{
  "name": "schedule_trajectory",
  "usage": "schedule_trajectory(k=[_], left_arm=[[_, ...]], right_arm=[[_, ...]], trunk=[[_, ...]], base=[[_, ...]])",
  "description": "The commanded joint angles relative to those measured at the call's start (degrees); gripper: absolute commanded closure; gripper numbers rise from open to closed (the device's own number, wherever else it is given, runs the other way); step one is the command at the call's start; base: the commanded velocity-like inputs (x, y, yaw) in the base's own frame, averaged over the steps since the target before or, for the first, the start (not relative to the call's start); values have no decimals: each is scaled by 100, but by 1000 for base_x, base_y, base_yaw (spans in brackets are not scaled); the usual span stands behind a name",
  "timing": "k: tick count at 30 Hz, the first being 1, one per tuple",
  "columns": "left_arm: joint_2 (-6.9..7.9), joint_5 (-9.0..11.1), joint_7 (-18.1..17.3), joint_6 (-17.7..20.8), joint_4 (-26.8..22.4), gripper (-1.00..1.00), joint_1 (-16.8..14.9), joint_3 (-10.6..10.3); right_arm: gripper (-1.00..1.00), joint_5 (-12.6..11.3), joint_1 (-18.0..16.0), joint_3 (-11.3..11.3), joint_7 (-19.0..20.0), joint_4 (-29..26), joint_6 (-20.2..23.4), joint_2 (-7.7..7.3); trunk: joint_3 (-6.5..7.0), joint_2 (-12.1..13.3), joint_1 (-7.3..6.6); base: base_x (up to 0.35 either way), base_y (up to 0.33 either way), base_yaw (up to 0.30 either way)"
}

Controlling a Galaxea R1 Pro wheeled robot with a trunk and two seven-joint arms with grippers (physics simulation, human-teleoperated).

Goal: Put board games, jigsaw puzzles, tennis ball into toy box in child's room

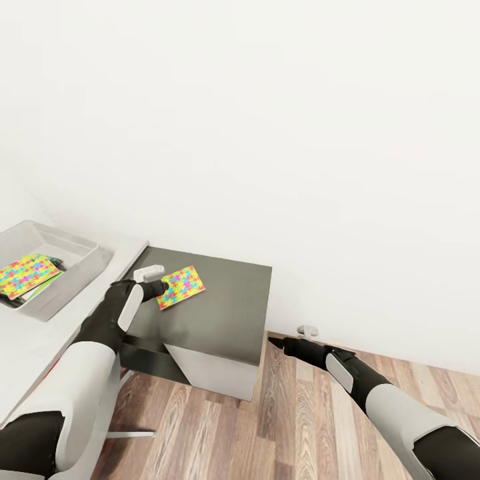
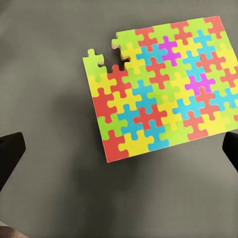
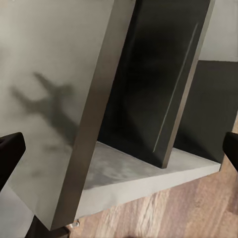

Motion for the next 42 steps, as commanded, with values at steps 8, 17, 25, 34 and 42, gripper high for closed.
schedule_trajectory(k=[8, 17, 25, 34, 42], left_arm=[[0, 61, 43, 26, -7, -100, -3, -1], [0, 61, 43, 22, -7, -100, -3, -1], [-2, 61, 35, -115, -5, -100, -3, -6], [-7, 61, 33, -226, -1, -100, 30, -5], [-12, 61, 34, -236, -1, -100, 48, -9]], right_arm=[[-100, -54, -4, 22, 4, -6, 35, -5], [-100, -54, -4, 22, 4, -6, 27, -5], [-100, -54, 4, 22, 4, -6, 28, -5], [-100, -54, 5, 22, 4, -6, 23, -5], [-100, -54, 5, 22, 16, -6, 25, -12]], trunk=[[-10, -11, 3], [-10, -11, 3], [-8, -11, 3], [22, -11, 3], [26, -11, 3]], base=[[49, -63, 0], [38, -23, 0], [134, -1, -1], [71, 0, -56], [122, 0, -9]])
